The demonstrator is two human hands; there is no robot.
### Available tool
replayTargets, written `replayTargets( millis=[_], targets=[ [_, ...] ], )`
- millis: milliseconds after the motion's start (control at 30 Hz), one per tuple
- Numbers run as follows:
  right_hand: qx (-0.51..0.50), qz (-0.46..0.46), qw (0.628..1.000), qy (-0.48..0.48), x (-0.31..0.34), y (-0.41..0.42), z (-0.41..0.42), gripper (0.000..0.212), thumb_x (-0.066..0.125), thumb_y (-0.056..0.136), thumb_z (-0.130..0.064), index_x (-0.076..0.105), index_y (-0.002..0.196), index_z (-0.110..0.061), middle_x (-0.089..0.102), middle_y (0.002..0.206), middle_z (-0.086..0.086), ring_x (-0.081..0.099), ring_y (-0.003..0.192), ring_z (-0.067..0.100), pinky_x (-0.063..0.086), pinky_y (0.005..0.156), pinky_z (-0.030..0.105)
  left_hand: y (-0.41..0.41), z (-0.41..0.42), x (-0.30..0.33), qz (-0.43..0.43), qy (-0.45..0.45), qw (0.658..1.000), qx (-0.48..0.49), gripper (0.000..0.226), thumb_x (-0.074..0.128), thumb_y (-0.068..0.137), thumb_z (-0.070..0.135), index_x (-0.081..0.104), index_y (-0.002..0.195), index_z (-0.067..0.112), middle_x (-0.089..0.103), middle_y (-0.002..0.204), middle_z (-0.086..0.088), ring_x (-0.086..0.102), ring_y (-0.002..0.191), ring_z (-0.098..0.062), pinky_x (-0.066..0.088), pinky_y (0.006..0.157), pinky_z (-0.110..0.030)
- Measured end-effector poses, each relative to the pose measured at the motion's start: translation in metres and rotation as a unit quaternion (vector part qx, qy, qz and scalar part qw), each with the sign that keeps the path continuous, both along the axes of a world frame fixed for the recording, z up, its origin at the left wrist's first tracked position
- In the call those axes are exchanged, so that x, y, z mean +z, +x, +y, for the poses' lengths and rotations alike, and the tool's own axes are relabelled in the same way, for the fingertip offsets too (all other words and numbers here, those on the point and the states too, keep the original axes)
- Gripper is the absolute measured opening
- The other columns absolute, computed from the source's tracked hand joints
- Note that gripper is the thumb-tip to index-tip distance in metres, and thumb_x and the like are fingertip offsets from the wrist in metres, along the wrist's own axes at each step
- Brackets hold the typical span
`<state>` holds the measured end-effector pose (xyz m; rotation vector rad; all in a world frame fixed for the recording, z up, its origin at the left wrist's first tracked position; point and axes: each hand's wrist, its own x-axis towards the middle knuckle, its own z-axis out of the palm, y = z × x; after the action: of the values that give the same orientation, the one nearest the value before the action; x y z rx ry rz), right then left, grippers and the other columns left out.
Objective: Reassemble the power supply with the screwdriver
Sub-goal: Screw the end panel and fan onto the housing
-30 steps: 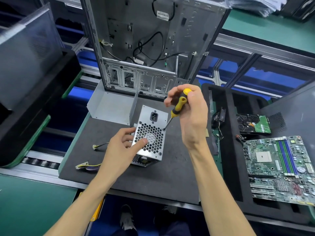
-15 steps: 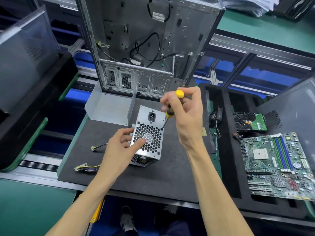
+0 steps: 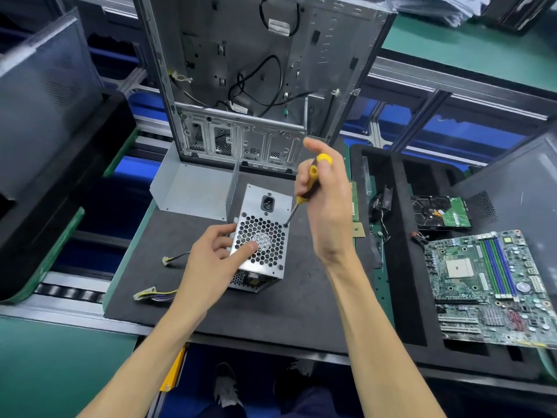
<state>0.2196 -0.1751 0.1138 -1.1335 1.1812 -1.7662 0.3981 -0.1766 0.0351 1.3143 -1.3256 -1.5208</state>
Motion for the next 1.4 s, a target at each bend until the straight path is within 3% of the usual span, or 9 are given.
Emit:
replayTargets(
  millis=[200,467,567,667,767,867,967,1167,1400],
  targets=[
    [-0.019,-0.005,1.0,-0.007,0.001,0.002,0.001,0.016,0.057,0.099,-0.019,0.052,0.112,-0.011,0.07,0.096,0.001,0.068,0.086,0.019,0.052,0.077,0.031,0.0,0.0,0.001,0.002,0.002,1.0,0.002,0.045,0.083,0.082,0.034,0.062,0.121,0.03,0.076,0.095,0.011,0.073,0.085,-0.007,0.051,0.061,-0.012],
    [-0.017,-0.024,1.0,0.001,-0.001,0.001,0.0,0.033,0.036,0.105,-0.03,0.064,0.119,-0.019,0.058,0.086,-0.007,0.051,0.078,0.01,0.041,0.072,0.027,0.002,-0.001,-0.002,0.004,0.006,1.0,-0.004,0.045,0.082,0.083,0.033,0.061,0.123,0.029,0.075,0.094,0.012,0.073,0.084,-0.006,0.05,0.061,-0.011],
    [-0.027,-0.024,0.999,0.0,0.003,0.002,0.0,0.012,0.048,0.102,-0.022,0.054,0.108,-0.014,0.069,0.094,-0.003,0.065,0.082,0.016,0.047,0.076,0.034,0.001,-0.001,-0.002,0.003,0.004,1.0,-0.005,0.044,0.082,0.083,0.032,0.061,0.122,0.028,0.075,0.091,0.013,0.072,0.08,-0.004,0.049,0.061,-0.009],
    [-0.034,-0.011,0.999,-0.007,0.005,0.002,-0.001,0.022,0.06,0.096,-0.02,0.039,0.101,-0.015,0.065,0.079,0.001,0.059,0.064,0.018,0.046,0.061,0.023,0.0,0.0,-0.003,0.002,0.005,1.0,-0.003,0.043,0.082,0.083,0.031,0.061,0.121,0.029,0.075,0.091,0.013,0.072,0.078,-0.003,0.049,0.06,-0.009],
    [-0.016,-0.013,1.0,-0.011,0.002,-0.001,0.0,0.026,0.045,0.101,-0.033,0.053,0.119,-0.016,0.054,0.076,-0.002,0.045,0.067,0.015,0.039,0.065,0.026,0.001,-0.001,-0.002,-0.001,0.005,1.0,-0.005,0.043,0.082,0.083,0.033,0.061,0.12,0.031,0.075,0.092,0.012,0.073,0.083,-0.005,0.049,0.061,-0.01],
    [-0.002,-0.023,1.0,0.002,0.002,-0.002,0.001,0.035,0.037,0.105,-0.03,0.063,0.122,-0.015,0.06,0.089,-0.003,0.053,0.08,0.013,0.041,0.075,0.032,0.0,0.0,-0.001,-0.003,0.007,1.0,-0.006,0.042,0.081,0.083,0.033,0.061,0.12,0.032,0.075,0.093,0.014,0.073,0.083,-0.006,0.049,0.061,-0.01],
    [-0.012,-0.016,1.0,0.001,0.007,0.001,0.001,0.014,0.055,0.099,-0.026,0.052,0.108,-0.016,0.071,0.095,0.001,0.067,0.082,0.02,0.05,0.075,0.031,-0.001,0.001,0.001,-0.006,0.008,1.0,-0.004,0.042,0.081,0.082,0.036,0.06,0.119,0.033,0.074,0.094,0.016,0.072,0.084,-0.005,0.048,0.061,-0.012],
    [0.0,0.003,1.0,0.008,0.003,0.0,0.001,0.031,0.04,0.104,-0.03,0.058,0.123,-0.014,0.053,0.08,-0.003,0.045,0.072,0.013,0.039,0.066,0.024,-0.001,0.0,0.001,-0.01,0.01,1.0,-0.002,0.043,0.081,0.082,0.037,0.061,0.119,0.032,0.075,0.094,0.014,0.073,0.086,-0.007,0.049,0.07,-0.021],
    [-0.01,0.021,1.0,0.007,0.009,0.002,0.002,0.017,0.053,0.099,-0.026,0.055,0.111,-0.013,0.072,0.092,0.001,0.067,0.081,0.019,0.052,0.074,0.033,-0.001,0.001,0.002,-0.011,0.011,1.0,-0.003,0.045,0.081,0.081,0.038,0.06,0.121,0.031,0.076,0.096,0.013,0.074,0.088,-0.007,0.05,0.073,-0.022]
  ],
)
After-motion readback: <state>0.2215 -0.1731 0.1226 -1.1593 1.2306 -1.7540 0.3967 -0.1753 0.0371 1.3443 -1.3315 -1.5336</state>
